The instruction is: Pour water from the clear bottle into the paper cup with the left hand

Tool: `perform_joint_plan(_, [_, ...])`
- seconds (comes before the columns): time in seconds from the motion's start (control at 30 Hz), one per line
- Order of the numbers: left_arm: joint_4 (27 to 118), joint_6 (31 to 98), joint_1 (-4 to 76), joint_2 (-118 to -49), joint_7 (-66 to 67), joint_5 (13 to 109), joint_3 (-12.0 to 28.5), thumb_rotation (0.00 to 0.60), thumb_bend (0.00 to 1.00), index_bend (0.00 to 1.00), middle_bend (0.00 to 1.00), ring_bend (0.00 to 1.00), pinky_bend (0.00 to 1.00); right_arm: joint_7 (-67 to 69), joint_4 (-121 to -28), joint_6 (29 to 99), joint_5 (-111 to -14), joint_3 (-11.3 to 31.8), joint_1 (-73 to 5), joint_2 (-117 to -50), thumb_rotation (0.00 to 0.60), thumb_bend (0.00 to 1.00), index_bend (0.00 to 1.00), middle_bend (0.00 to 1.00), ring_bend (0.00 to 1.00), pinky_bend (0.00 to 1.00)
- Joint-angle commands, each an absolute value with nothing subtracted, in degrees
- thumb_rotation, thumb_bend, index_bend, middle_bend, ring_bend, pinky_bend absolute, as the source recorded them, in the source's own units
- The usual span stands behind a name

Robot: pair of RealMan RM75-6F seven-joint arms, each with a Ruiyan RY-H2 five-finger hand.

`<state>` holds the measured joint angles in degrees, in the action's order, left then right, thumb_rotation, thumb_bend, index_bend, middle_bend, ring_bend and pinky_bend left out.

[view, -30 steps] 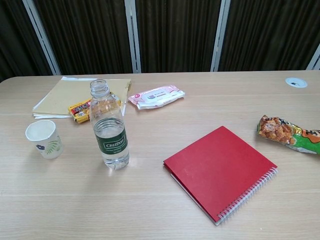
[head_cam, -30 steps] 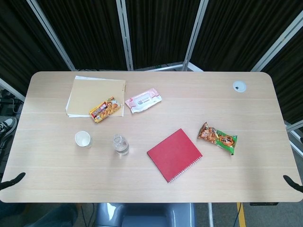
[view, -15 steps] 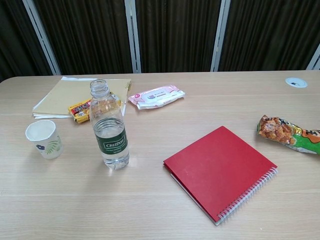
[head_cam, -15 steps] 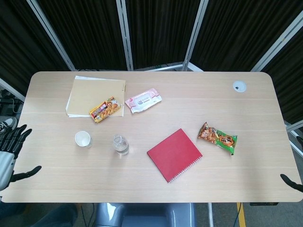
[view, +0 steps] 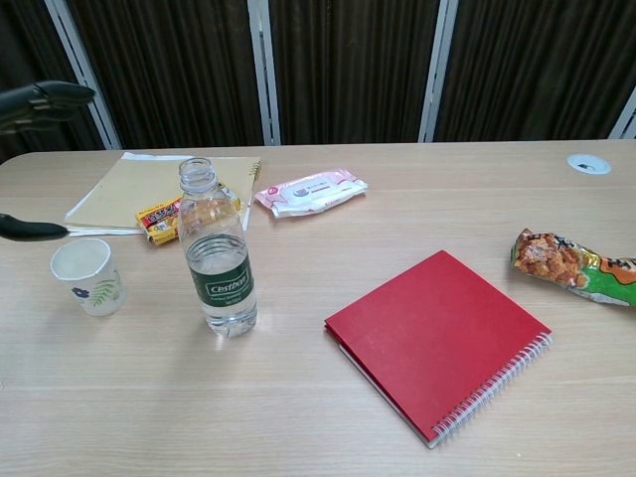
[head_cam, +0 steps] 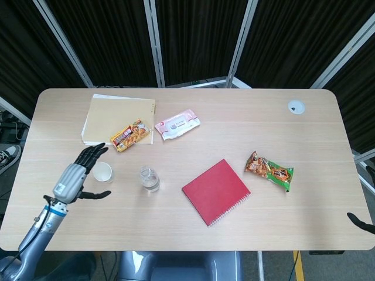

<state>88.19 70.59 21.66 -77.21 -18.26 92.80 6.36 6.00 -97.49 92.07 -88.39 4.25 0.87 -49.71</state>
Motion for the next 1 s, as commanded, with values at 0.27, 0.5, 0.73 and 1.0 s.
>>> perform_joint_plan(0.27, [71.07,66.08,28.74,-92.56,-30.75,92.59,5.91,0.600,0.00,0.00,0.00,0.00,0.00,2.92,-97.23,89.07,-85.13,4.86,-0.29,-50.85,0.600,0.00,0.00,0.00,0.00,0.00])
perform_joint_plan(0.5, [64.94,62.41,31.12,-96.39,-34.72,89.72,6.49,0.600,0.00,0.00,0.00,0.00,0.00,1.80,-97.29,87.65,-83.33,4.88,-0.44,-50.87,0.600,0.00,0.00,0.00,0.00,0.00])
perform_joint_plan(0.73, [62.22,58.66,33.96,-99.13,-40.59,89.08,6.04,0.600,0.00,0.00,0.00,0.00,0.00,1.26,-97.31,87.42,-82.89,4.88,-0.41,-50.90,0.600,0.00,0.00,0.00,0.00,0.00])
perform_joint_plan(1.0, [57.28,56.96,36.09,-103.16,-44.41,88.76,5.46,0.600,0.00,0.00,0.00,0.00,0.00,1.00,-96.78,86.84,-81.99,4.99,-0.47,-51.07,0.600,0.00,0.00,0.00,0.00,0.00])
